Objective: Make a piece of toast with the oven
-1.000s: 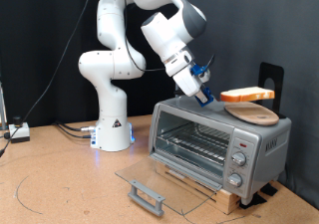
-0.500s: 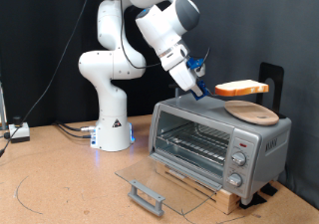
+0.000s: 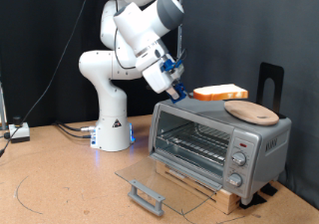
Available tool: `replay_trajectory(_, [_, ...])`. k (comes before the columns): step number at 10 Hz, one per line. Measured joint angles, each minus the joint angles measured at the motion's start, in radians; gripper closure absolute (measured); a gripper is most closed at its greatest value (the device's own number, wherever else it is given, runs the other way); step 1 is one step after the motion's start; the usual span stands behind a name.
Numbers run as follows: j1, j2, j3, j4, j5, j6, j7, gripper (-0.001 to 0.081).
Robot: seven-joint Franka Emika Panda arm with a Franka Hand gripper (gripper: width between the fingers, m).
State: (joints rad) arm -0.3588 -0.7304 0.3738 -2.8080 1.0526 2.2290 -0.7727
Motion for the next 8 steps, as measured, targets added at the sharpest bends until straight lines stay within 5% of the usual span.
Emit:
replay_trajectory(6, [-0.140,0.077,-0.170,0.030,-0.165,-0.082,-0.095,0.0409])
replay_trajectory(8, [-0.154,0.102,-0.182,0.045,-0.180,-0.100,-0.108,0.0409])
